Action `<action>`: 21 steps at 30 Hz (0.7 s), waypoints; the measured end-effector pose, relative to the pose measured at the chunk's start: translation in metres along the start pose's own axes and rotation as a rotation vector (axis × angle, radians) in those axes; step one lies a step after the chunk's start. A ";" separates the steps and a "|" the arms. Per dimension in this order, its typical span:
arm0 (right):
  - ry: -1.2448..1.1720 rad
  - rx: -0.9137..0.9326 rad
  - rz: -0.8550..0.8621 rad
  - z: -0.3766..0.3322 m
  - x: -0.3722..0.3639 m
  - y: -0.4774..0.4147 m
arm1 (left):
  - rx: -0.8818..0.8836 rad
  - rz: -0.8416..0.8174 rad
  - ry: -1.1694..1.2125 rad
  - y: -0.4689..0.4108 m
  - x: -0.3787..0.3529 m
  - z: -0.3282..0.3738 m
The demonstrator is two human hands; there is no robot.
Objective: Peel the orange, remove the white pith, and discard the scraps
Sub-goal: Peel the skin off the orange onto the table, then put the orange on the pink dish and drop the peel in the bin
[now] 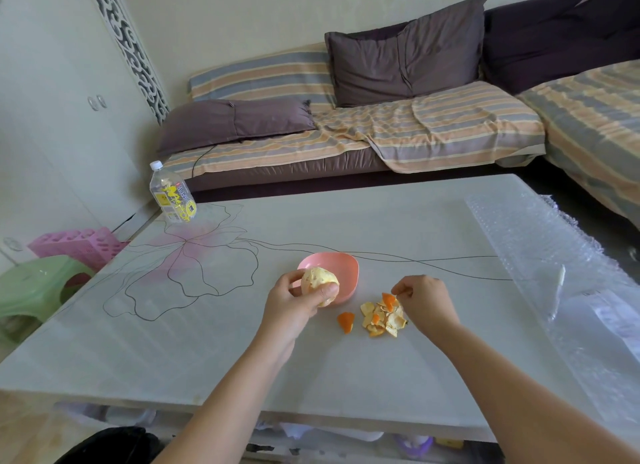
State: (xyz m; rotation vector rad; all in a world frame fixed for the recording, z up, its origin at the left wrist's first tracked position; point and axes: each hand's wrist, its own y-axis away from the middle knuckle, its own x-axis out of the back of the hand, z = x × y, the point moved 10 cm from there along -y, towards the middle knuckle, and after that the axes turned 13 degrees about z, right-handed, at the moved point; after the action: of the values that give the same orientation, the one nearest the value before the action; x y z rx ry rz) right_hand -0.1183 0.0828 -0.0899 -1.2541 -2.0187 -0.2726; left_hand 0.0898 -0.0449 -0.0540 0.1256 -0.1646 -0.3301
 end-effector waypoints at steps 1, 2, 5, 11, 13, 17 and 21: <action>-0.006 -0.006 0.014 0.003 0.003 0.000 | 0.018 0.028 -0.005 -0.005 0.000 -0.001; -0.007 -0.013 0.018 0.007 0.005 0.001 | 0.027 0.057 -0.025 -0.013 0.001 -0.003; -0.020 -0.031 0.007 0.014 0.008 -0.001 | -0.028 0.117 -0.133 -0.039 0.003 0.005; -0.002 -0.047 -0.146 0.019 -0.010 0.004 | -0.351 0.090 -0.786 -0.079 -0.037 0.028; 0.004 -0.016 -0.181 0.017 -0.020 0.010 | -0.470 0.058 -0.994 -0.089 -0.055 0.025; -0.040 -0.015 -0.213 0.015 -0.039 0.021 | -0.653 -0.029 -1.352 -0.101 -0.078 0.007; -0.013 0.024 -0.175 0.007 -0.050 0.025 | -0.642 -0.115 -1.235 -0.110 -0.080 -0.012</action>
State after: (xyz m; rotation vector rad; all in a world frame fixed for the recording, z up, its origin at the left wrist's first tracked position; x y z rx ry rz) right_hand -0.0873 0.0647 -0.1335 -1.0681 -2.1403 -0.3232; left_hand -0.0170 -0.1206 -0.0930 -0.7336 -1.2589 -0.5255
